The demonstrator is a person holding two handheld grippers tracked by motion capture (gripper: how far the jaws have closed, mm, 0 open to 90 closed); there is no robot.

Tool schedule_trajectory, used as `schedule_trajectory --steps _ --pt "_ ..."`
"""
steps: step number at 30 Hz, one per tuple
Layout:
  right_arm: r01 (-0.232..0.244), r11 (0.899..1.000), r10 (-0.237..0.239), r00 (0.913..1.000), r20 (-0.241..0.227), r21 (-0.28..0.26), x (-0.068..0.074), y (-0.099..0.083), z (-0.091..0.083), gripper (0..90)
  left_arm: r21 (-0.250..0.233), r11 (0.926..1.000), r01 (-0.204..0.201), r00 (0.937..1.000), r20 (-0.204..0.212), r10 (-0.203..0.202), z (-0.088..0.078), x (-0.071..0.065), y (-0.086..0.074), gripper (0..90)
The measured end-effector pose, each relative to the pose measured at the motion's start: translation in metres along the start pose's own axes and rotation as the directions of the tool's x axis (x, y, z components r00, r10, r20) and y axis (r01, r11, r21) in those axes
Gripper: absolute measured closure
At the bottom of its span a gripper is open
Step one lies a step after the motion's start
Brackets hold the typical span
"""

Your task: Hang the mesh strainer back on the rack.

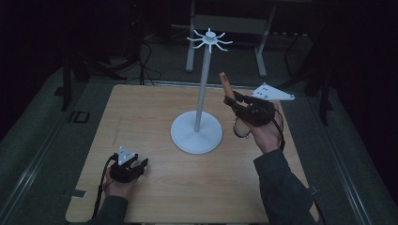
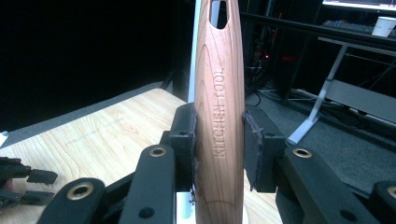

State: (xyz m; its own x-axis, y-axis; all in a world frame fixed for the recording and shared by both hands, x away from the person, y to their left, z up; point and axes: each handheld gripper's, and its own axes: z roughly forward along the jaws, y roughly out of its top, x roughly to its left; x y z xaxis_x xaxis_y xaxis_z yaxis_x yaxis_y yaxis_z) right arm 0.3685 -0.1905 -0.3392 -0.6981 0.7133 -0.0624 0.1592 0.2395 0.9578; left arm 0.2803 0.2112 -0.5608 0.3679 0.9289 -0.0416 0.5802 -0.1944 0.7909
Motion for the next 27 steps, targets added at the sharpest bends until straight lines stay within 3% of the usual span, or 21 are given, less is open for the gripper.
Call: schedule_trajectory --steps 27 --pt "-0.009 0.999 0.009 1.0 0.003 -0.05 -0.001 0.015 -0.004 67.7 0.007 1.0 0.002 1.0 -0.002 -0.002 0.0 0.0 0.0 50.8"
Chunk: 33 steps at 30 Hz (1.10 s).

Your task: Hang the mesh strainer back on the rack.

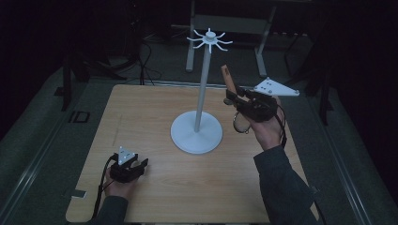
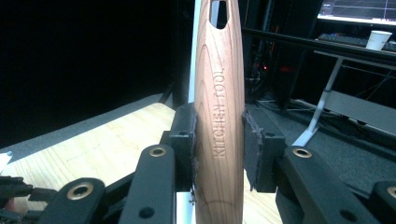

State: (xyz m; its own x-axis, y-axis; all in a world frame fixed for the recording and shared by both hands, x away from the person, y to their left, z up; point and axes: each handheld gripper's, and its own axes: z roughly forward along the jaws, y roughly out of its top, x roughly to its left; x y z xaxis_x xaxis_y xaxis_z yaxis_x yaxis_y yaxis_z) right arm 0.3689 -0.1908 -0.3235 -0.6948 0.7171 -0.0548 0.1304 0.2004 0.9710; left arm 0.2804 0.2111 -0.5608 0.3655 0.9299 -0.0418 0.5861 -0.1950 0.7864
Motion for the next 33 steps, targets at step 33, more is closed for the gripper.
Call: schedule_trajectory --steps 33 --pt "-0.053 0.987 0.051 0.9986 -0.017 -0.149 0.001 0.032 -0.006 67.7 0.001 1.0 -0.002 1.0 0.0 0.002 0.0 0.0 0.0 50.8"
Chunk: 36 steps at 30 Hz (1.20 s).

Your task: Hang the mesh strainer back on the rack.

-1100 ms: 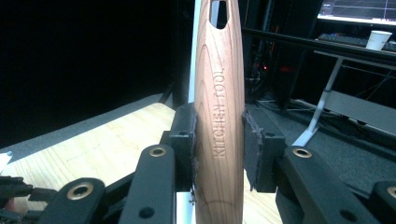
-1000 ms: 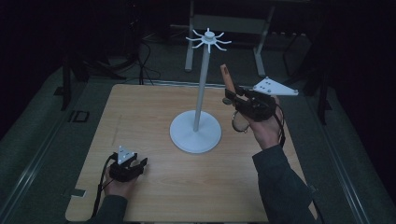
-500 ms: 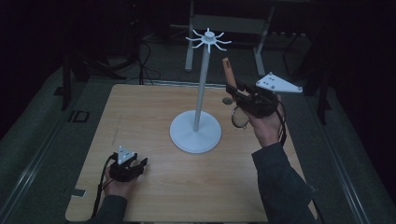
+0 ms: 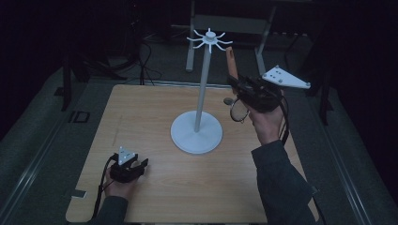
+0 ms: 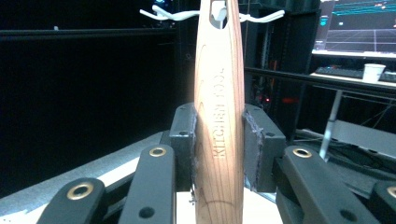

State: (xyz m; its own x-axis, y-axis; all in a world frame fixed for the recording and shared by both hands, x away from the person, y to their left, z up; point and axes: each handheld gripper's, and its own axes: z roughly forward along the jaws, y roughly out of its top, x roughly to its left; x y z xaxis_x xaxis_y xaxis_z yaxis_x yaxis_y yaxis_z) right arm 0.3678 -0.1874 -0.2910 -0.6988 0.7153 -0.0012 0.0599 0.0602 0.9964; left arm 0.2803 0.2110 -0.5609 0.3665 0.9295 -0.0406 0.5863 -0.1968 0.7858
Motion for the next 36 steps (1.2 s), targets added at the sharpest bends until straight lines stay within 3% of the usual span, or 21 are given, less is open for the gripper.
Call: schedule_trajectory --steps 18,29,36 --pt "-0.022 0.998 0.022 0.9997 -0.004 0.066 -0.002 0.001 0.024 66.6 0.0 1.0 0.001 1.0 0.003 -0.001 0.0 0.0 0.0 50.7" --pt "0.003 0.996 -0.006 0.9994 0.034 0.089 -0.002 -0.006 0.016 38.9 0.004 1.0 0.002 1.0 0.002 -0.002 0.0 0.0 0.0 50.7" --pt "0.03 0.993 -0.036 0.9979 0.053 0.114 -0.002 -0.007 0.011 28.4 0.005 1.0 0.003 1.0 0.001 -0.003 0.0 0.0 0.0 50.7"
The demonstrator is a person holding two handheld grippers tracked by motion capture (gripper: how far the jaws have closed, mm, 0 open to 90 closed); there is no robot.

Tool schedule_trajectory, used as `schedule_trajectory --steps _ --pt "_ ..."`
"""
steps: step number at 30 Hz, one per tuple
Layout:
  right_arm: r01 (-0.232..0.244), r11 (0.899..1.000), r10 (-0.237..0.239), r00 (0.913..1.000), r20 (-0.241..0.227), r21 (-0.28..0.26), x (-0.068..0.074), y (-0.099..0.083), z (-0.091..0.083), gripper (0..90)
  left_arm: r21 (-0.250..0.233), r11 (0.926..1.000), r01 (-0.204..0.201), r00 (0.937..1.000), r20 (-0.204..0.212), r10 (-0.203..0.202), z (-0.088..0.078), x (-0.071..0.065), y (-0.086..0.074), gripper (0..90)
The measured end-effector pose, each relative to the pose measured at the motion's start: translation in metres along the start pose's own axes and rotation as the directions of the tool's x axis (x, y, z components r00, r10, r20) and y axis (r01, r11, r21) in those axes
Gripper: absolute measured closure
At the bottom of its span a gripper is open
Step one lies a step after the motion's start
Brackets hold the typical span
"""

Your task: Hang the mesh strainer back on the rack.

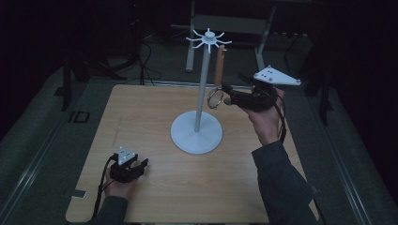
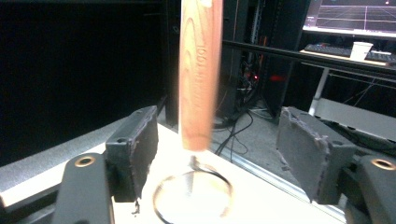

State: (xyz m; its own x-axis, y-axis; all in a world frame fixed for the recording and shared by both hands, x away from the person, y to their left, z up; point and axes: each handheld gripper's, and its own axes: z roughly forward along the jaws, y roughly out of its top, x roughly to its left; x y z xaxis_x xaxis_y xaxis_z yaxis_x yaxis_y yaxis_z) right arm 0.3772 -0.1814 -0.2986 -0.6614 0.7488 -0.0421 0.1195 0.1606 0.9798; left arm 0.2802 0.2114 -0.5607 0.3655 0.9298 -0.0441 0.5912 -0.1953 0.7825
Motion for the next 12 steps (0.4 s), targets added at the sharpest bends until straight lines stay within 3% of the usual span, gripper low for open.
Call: schedule_trajectory --steps 6,12 --pt "0.002 1.0 -0.002 1.0 0.008 0.01 -0.001 -0.005 -0.003 27.8 -0.001 1.0 0.001 1.0 0.0 -0.001 0.0 0.0 0.0 50.5" --pt "-0.025 0.998 0.023 0.9992 0.031 0.064 -0.008 -0.029 -0.007 27.7 0.0 1.0 -0.002 1.0 -0.003 0.002 0.0 0.0 0.0 50.4"
